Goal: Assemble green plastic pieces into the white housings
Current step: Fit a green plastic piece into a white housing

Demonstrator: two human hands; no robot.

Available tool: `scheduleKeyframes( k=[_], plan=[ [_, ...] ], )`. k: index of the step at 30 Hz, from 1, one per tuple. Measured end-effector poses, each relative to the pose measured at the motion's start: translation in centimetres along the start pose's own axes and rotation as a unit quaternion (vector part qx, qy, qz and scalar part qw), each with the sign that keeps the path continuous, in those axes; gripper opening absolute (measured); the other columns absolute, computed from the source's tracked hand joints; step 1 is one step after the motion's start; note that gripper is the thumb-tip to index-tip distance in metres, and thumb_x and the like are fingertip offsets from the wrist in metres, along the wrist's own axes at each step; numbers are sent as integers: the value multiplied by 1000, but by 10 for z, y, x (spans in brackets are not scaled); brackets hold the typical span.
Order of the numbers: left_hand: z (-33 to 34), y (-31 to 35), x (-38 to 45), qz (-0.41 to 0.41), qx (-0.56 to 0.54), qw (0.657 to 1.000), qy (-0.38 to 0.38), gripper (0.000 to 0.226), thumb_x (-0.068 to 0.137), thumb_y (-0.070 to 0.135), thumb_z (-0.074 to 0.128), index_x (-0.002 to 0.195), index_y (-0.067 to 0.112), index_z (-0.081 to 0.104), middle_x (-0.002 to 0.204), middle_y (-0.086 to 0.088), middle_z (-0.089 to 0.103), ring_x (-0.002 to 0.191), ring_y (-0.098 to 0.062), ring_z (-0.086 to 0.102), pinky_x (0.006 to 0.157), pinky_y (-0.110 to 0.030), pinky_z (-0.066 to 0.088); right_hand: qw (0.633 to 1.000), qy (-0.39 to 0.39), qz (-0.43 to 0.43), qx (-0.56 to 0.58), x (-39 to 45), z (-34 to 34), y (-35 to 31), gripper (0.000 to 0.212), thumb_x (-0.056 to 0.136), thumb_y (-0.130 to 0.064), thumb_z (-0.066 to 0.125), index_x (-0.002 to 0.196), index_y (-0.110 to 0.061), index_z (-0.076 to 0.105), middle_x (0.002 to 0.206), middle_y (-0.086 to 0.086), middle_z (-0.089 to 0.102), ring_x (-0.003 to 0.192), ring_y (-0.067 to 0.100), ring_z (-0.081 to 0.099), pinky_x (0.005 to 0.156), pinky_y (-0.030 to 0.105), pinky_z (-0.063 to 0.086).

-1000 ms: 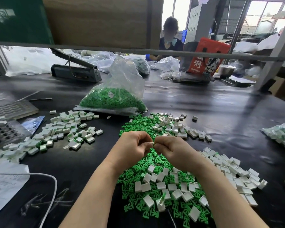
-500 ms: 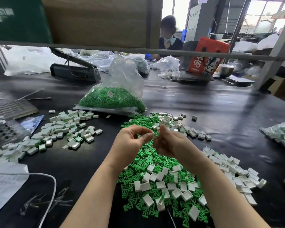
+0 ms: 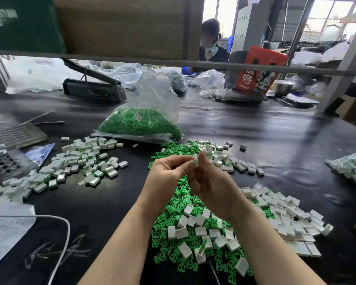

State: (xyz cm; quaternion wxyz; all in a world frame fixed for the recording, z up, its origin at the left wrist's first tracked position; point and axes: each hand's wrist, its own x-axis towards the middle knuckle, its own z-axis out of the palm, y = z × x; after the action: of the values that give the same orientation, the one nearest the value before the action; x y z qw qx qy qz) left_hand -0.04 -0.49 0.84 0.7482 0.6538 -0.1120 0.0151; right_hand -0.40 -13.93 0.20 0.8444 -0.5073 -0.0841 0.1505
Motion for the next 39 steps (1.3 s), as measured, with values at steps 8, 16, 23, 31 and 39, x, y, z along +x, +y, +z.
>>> scheduleKeyframes(
  k=[8,16,23,31,39],
  plan=[
    [-1,2,-1,23,30,999,3,13,88,9,68,82,18,75,78,-1,75,75,-10,69,69,-17,52,1000,4,-1,17,2,2,3,43,88,-51,48,79,-13,64,67,0,54,54,9,47,49,16,39],
    [2,9,-3,67,126,990,10,7,80,20,65,78,16,69,63,0,67,62,-13,63,63,-35,54,998,-5,-16,-67,4,-6,5,58,89,-51,54,110,2,62,80,10,49,64,9,45,55,17,39],
    [4,12,-6,69,127,989,17,15,71,19,59,74,5,62,69,-39,53,54,-39,50,57,-60,48,995,-36,-38,-89,3,-3,6,60,69,-62,77,110,-18,73,114,13,44,98,26,39,80,27,40],
    [8,9,-6,56,92,994,18,16,67,18,58,69,3,59,64,-38,47,59,-31,45,54,-61,44,991,-36,-52,-117,1,-5,6,40,77,-52,66,98,-20,76,94,12,46,79,22,43,69,23,40],
    [7,4,-3,61,102,993,12,12,70,18,57,65,7,58,62,-14,50,60,-23,46,58,-39,41,984,-35,-77,-155,-1,-4,6,34,84,-48,60,94,-18,73,70,0,40,63,10,35,58,24,29]
  ],
)
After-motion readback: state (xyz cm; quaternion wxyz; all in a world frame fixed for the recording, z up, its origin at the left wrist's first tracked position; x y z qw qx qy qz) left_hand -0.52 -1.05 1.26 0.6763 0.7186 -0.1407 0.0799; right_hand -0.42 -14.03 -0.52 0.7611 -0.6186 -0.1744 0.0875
